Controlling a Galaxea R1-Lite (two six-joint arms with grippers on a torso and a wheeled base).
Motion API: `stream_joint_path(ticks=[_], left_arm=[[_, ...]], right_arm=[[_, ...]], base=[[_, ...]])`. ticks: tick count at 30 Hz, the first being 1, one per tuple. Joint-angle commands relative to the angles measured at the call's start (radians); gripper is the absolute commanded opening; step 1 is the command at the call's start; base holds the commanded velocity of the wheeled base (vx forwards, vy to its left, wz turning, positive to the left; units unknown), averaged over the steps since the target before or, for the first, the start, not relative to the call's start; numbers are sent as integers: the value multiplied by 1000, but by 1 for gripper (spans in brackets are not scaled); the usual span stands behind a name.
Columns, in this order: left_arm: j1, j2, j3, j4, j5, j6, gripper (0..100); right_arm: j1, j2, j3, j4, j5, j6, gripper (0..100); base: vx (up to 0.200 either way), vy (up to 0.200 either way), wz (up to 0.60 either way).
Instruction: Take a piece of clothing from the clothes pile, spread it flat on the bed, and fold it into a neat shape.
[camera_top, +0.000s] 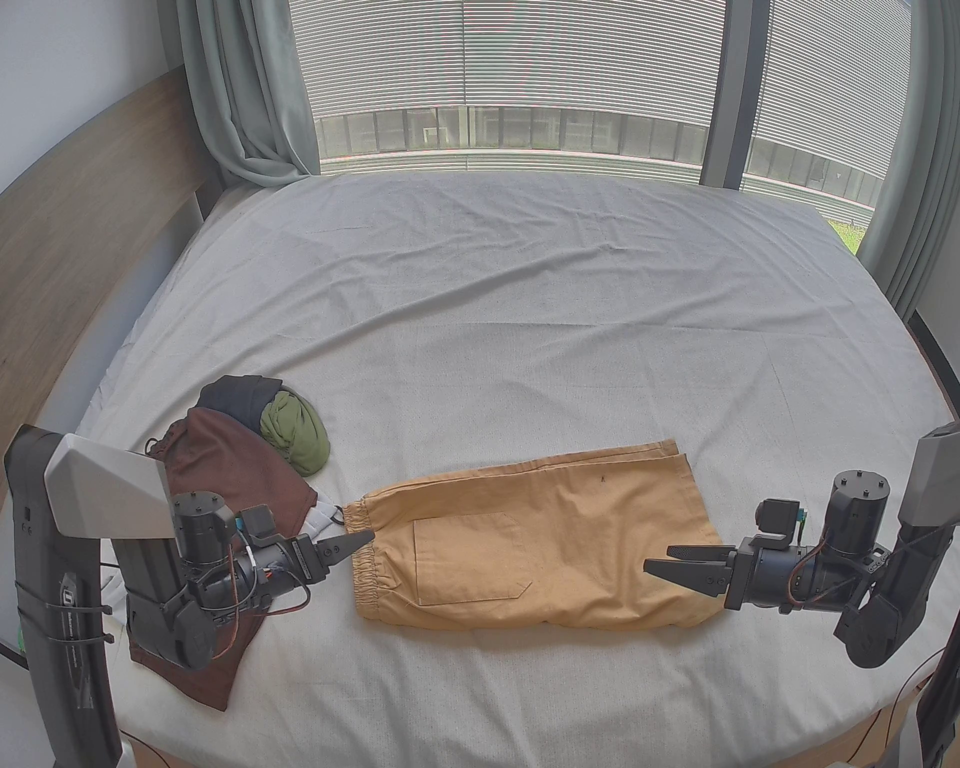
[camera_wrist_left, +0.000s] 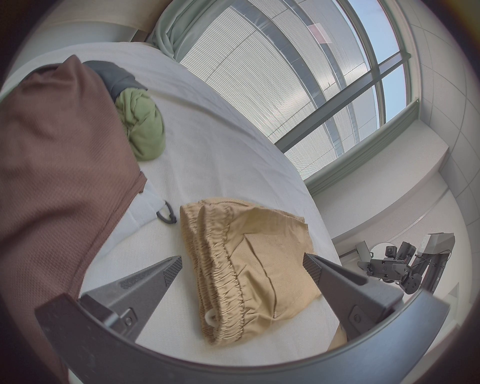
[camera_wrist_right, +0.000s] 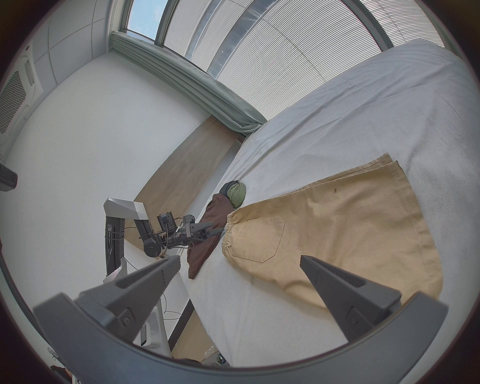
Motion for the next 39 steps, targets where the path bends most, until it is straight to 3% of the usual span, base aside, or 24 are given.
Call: stream_joint_path(ticks=[1, 19, 28, 37, 38, 39], left_arm=[[-7, 59, -12, -4, -1, 0, 100], [-59, 179, -147, -2, 19, -11, 100], [-104, 186, -219, -2, 71, -115, 100], [-113, 197, -228, -2, 80, -129, 100], [-113, 197, -228, -2, 80, -129, 0], [-113, 197, -226, -2, 80, -129, 0]], right_arm=[[-2, 8, 0, -1, 1, 0, 100], [3, 26, 1, -1, -6, -4, 100], [1, 28, 1, -1, -4, -4, 100], [1, 29, 1, -1, -4, -4, 100], [1, 29, 1, -1, -4, -4, 100], [1, 31, 1, -1, -4, -4, 100]], base=[[0, 0, 0], [0, 0, 0], [0, 0, 0], [0, 0, 0], [0, 0, 0], [0, 0, 0]])
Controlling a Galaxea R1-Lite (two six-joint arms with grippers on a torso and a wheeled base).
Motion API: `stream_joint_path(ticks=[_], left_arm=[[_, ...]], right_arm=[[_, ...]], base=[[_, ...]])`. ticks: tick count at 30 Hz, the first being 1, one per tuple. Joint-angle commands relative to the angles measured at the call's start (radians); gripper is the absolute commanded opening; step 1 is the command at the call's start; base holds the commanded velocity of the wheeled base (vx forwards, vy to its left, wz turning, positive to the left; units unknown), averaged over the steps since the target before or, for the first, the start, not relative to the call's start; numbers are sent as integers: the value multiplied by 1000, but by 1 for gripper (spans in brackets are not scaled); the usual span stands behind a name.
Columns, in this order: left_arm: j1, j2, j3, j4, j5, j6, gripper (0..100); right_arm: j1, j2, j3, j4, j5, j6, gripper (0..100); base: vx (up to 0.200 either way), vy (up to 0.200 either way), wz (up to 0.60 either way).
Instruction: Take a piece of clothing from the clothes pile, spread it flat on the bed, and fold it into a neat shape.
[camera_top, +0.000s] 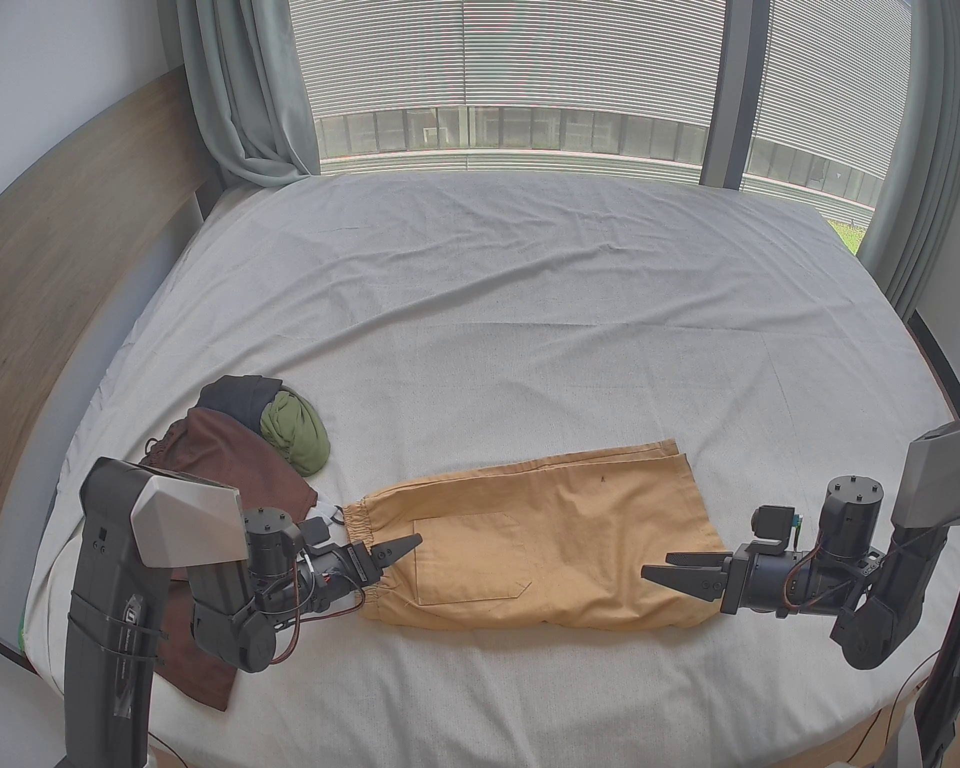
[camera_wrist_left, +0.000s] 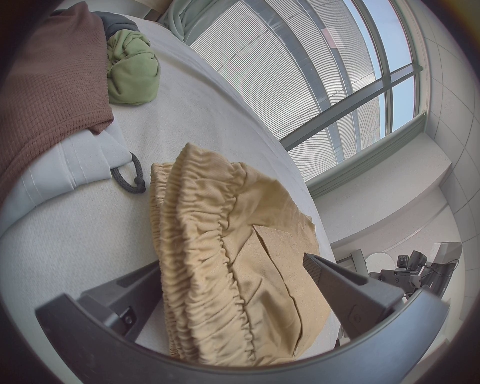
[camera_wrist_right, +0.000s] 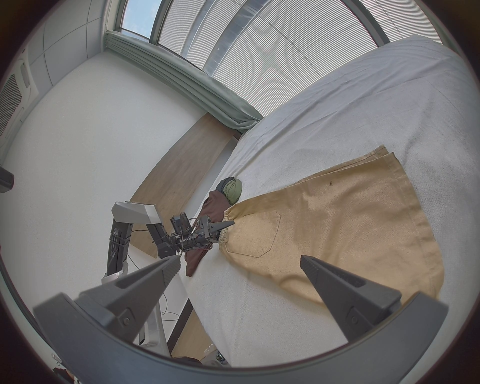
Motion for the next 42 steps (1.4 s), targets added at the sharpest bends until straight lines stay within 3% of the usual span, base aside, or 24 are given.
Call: stream_joint_path(ticks=[1, 10, 20, 32, 42], left_arm=[[-1, 6, 2, -2, -1, -1, 0], [9, -25, 42, -5, -4, -2, 0], [36, -185, 127, -3, -11, -15, 0], [121, -258, 249, -2, -151, -10, 0], [195, -312, 315, 0, -200, -8, 0]], right_arm=[[0, 7, -1, -1, 1, 0, 100], [-1, 33, -3, -1, 4, 3, 100], [-35, 160, -49, -2, 7, 0, 100], [-27, 166, -49, -2, 7, 0, 100], [-12, 162, -41, -2, 7, 0, 100]], base=[[0, 0, 0], [0, 0, 0], [0, 0, 0], [0, 0, 0], [0, 0, 0]])
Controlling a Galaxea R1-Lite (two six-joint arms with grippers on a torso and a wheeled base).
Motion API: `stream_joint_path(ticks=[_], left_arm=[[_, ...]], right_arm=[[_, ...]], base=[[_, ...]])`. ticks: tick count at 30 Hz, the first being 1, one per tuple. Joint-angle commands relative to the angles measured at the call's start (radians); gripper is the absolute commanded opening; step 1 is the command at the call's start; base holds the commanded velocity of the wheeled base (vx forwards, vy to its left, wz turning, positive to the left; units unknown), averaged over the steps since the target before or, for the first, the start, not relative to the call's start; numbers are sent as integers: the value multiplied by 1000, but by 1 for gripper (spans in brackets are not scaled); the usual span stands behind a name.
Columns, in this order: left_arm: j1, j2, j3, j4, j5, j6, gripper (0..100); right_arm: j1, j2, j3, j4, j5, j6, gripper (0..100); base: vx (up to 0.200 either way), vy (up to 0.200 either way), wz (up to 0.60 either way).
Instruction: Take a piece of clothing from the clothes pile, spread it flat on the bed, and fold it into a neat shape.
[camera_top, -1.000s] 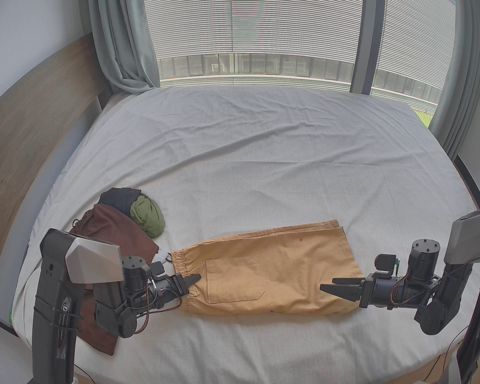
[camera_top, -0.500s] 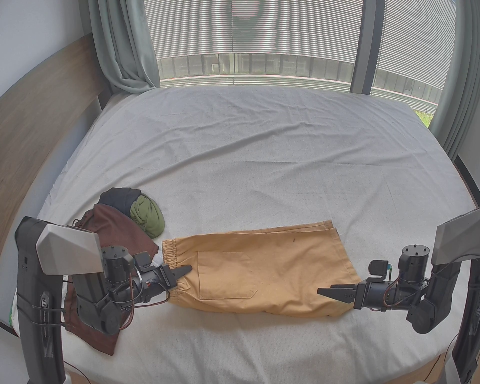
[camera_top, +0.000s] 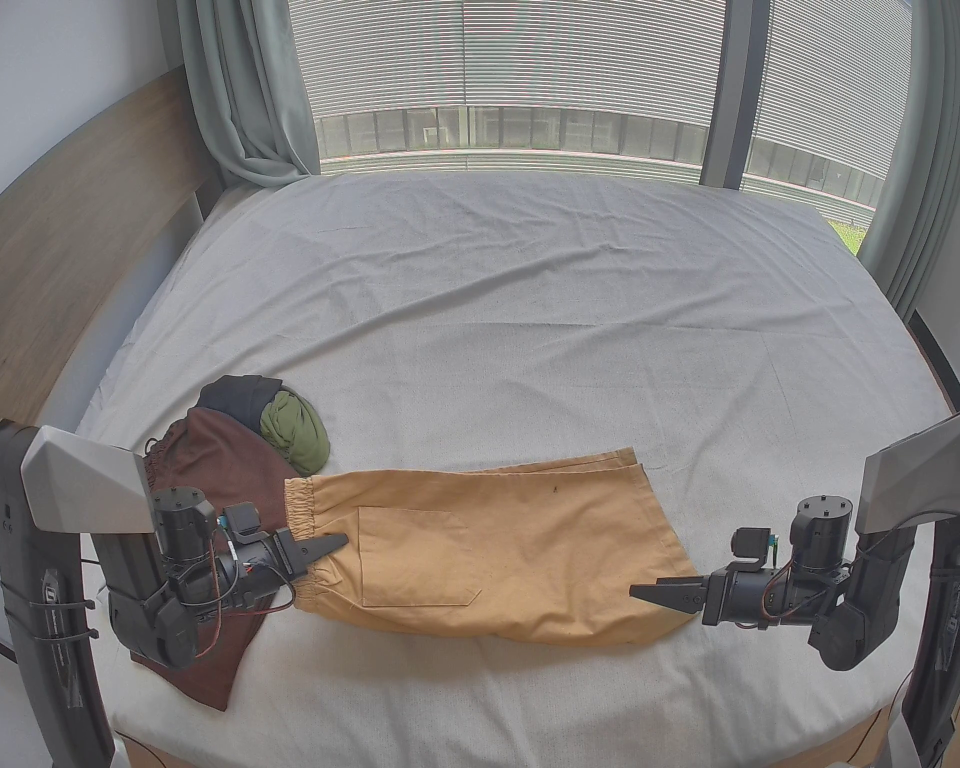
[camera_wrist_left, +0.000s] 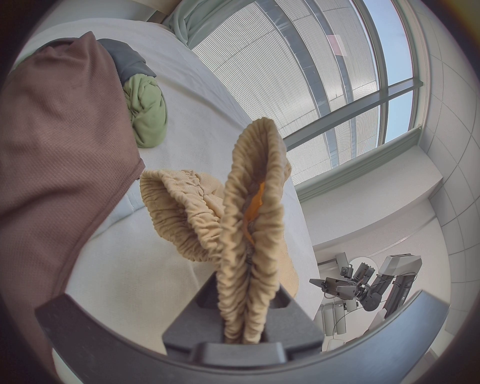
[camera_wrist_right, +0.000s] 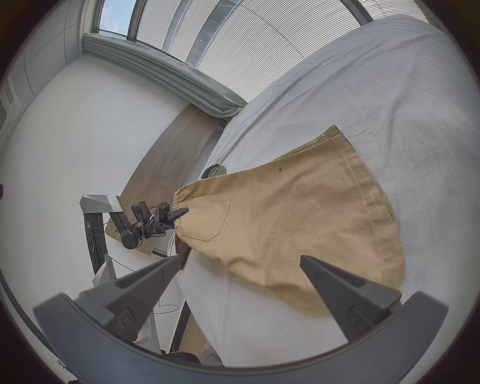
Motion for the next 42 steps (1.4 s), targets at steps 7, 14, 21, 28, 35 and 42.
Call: stream_joint_path(ticks=[7, 14, 21, 28, 35, 42], left_arm=[[70, -41, 35, -1, -34, 5, 0], [63, -57, 42, -1, -48, -12, 0], [17, -98, 27, -1, -51, -78, 0], [-61, -143, -21, 1, -37, -161, 0], [-144, -140, -56, 1, 13, -161, 0], [-204, -130, -105, 2, 50, -162, 0]], right_arm=[[11, -5, 4, 0, 0, -1, 100], [11, -12, 12, -2, 0, -1, 100], [11, -32, 18, -2, 0, -1, 100], [8, -57, 23, 0, 0, 0, 100], [5, -69, 23, 0, 2, 2, 100], [3, -75, 21, 0, 8, 2, 100]], base=[[0, 0, 0], [0, 0, 0], [0, 0, 0], [0, 0, 0], [0, 0, 0], [0, 0, 0]])
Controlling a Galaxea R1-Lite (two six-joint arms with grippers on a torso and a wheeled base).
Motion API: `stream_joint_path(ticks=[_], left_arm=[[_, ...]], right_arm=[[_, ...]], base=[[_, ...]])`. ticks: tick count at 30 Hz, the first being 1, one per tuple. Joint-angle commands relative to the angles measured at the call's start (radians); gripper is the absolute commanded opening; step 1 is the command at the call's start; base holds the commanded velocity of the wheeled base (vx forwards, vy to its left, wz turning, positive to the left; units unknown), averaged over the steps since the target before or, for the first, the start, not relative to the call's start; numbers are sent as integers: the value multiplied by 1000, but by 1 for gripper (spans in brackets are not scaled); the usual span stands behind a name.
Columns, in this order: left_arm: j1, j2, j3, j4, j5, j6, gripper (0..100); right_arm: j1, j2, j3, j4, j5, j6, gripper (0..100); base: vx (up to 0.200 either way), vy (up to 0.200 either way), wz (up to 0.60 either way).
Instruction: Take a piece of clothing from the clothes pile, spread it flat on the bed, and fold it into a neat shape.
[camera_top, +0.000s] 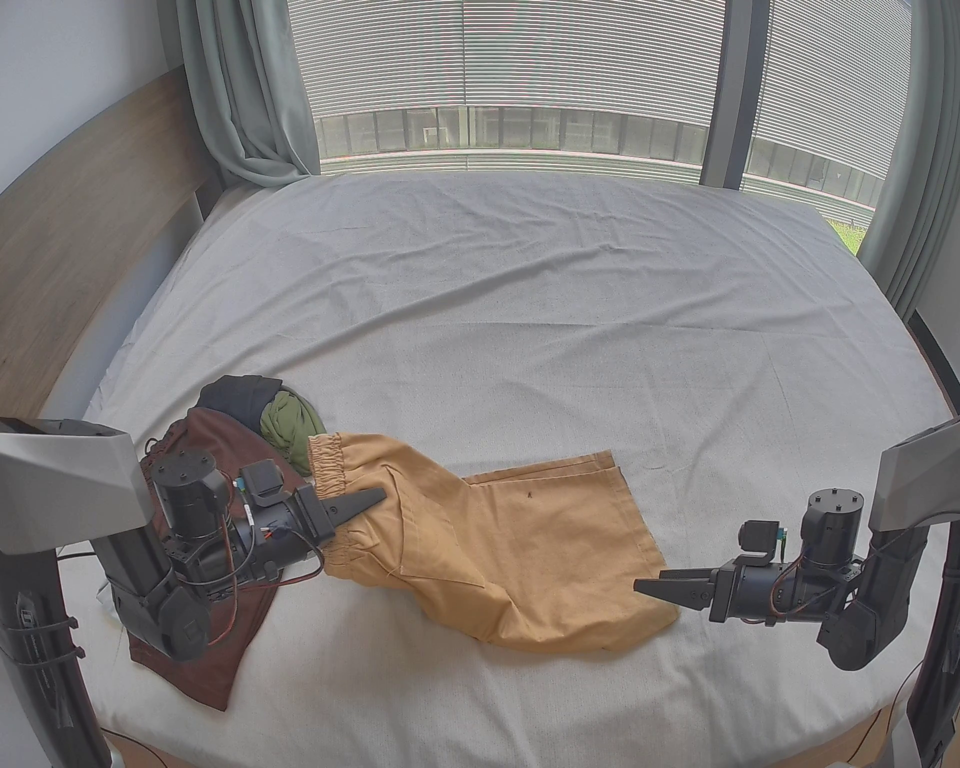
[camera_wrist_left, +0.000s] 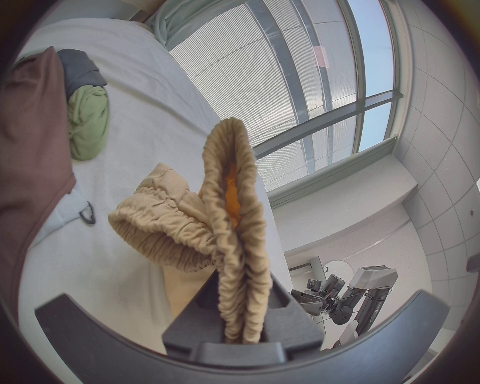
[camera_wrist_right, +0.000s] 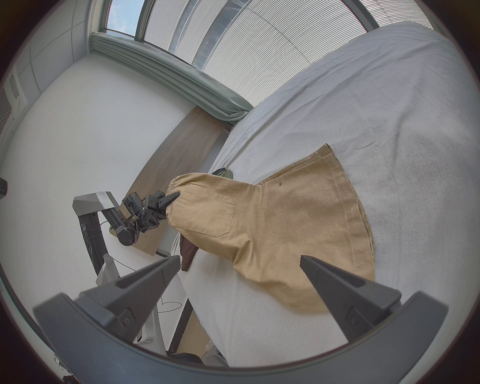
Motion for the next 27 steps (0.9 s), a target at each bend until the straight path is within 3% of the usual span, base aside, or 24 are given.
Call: stream_joint_path(ticks=[1, 27], left_arm=[[-31, 10, -27, 0, 3, 0, 0], [-135, 90, -103, 1, 40, 0, 0]], right_arm=[[-1, -8, 0, -1, 1, 0, 100], [-22, -20, -11, -2, 0, 0, 100]], base=[[0, 0, 0], [0, 0, 0]])
